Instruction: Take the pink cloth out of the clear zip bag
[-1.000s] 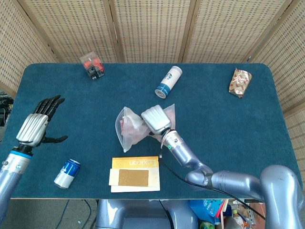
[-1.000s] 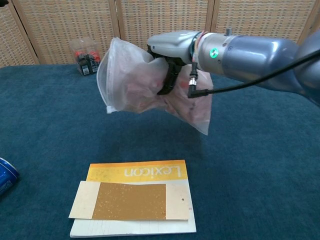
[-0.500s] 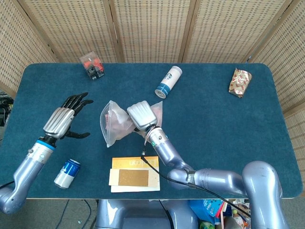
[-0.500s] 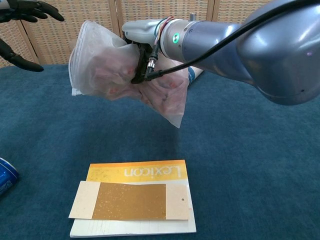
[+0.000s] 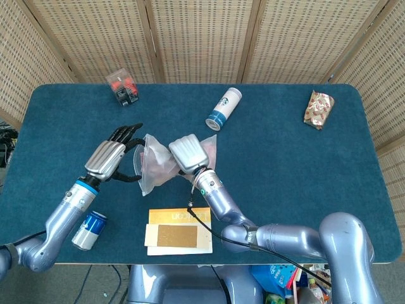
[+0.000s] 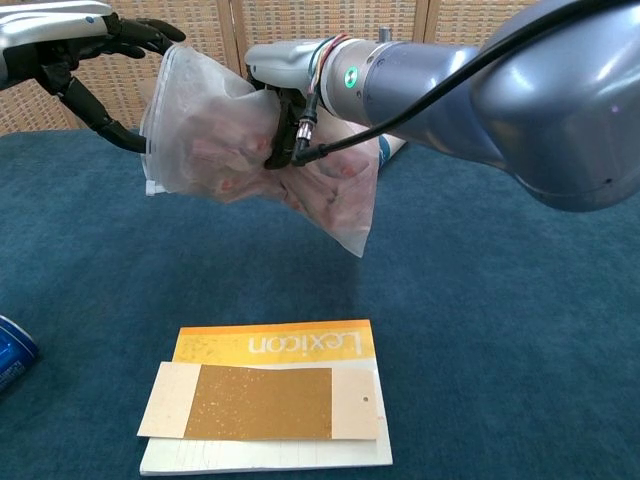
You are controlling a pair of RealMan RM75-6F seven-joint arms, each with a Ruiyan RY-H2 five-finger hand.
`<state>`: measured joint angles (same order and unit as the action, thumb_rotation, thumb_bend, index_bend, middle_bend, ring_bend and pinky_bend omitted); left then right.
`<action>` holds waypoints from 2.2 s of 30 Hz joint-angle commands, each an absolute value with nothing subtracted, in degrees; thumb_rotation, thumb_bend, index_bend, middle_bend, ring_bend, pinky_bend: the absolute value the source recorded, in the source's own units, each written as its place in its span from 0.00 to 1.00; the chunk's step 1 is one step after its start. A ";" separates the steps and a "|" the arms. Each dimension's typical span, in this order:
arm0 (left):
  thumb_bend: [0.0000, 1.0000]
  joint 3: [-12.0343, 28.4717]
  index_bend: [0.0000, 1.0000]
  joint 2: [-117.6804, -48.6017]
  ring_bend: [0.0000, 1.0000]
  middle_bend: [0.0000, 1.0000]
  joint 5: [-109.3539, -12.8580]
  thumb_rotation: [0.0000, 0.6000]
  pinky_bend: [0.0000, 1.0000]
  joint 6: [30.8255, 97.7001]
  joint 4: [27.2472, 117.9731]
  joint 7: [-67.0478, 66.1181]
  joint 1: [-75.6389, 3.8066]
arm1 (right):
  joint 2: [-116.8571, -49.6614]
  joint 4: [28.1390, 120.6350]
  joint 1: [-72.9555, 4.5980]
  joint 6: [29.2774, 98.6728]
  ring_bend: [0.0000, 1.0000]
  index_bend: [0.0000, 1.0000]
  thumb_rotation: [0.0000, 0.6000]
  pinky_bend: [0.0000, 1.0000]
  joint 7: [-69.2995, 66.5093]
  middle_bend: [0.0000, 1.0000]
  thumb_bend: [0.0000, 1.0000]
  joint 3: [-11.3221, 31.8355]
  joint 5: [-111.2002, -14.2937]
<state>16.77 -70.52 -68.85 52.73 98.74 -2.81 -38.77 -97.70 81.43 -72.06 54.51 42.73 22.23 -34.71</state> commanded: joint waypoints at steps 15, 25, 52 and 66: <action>0.13 15.75 0.33 -75.93 0.00 0.00 -65.53 1.00 0.00 53.79 97.22 -7.55 -42.92 | -97.33 82.69 -72.99 55.64 0.70 0.70 1.00 0.75 42.02 0.75 0.88 21.58 -32.65; 0.33 14.67 0.67 -78.92 0.00 0.00 -66.71 1.00 0.00 55.49 93.94 -7.21 -43.45 | -96.13 83.74 -72.72 56.30 0.70 0.70 1.00 0.75 41.70 0.75 0.89 20.78 -32.33; 0.33 15.95 0.70 -89.01 0.00 0.00 -64.61 1.00 0.00 50.40 81.54 -1.53 -48.91 | -84.33 93.52 -65.69 63.22 0.00 0.00 1.00 0.00 47.78 0.00 0.00 10.37 -31.08; 0.33 17.18 0.71 -87.26 0.00 0.00 -71.29 1.00 0.00 53.51 84.78 3.21 -49.63 | -77.04 88.73 -54.58 62.24 0.00 0.00 1.00 0.00 42.99 0.00 0.00 -2.04 -46.16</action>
<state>16.96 -87.66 -70.60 53.28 84.19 2.55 -49.43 -77.70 90.87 -56.33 62.74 43.41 0.23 -42.74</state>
